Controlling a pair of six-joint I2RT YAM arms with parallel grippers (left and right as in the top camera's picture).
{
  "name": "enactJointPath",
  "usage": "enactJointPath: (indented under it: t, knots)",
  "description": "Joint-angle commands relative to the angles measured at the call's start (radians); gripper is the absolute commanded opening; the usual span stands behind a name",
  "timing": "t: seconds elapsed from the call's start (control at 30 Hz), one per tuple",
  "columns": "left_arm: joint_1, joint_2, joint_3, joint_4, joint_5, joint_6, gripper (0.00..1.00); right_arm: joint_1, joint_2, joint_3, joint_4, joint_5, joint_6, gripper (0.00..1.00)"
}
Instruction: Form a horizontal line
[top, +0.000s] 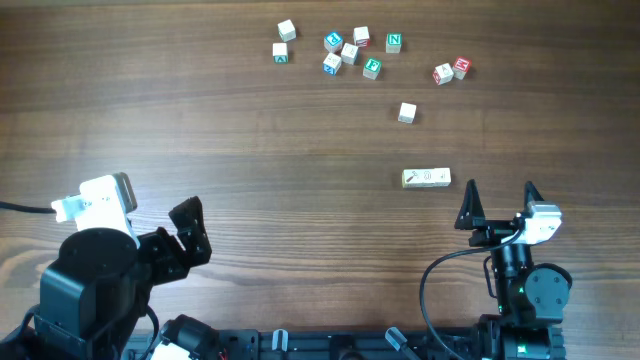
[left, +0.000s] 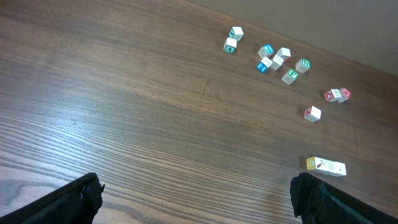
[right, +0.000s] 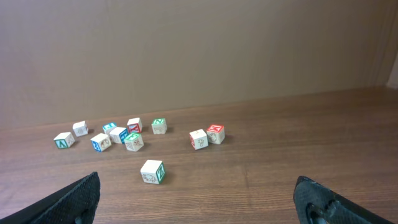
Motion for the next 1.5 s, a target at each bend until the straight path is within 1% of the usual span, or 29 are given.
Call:
enactJointPath:
  t: [0.0, 1.3, 1.4, 1.47]
  knots:
    - [0.003, -0.002, 0.001, -0.001, 0.001, 0.001, 1.0, 0.016, -0.011, -0.002, 0.003, 0.015, -0.018, 1.0]
    - [0.003, -0.002, 0.001, -0.001, 0.001, 0.001, 1.0, 0.032, -0.01, -0.001, 0.003, 0.014, -0.018, 1.0]
    - [-0.019, 0.0, -0.001, 0.011, -0.024, 0.001, 1.0, 0.032, -0.01, -0.001, 0.003, 0.014, -0.018, 1.0]
    - [-0.016, -0.002, -0.023, 0.052, -0.053, 0.001, 1.0, 0.032, -0.01, -0.001, 0.003, 0.014, -0.018, 0.99]
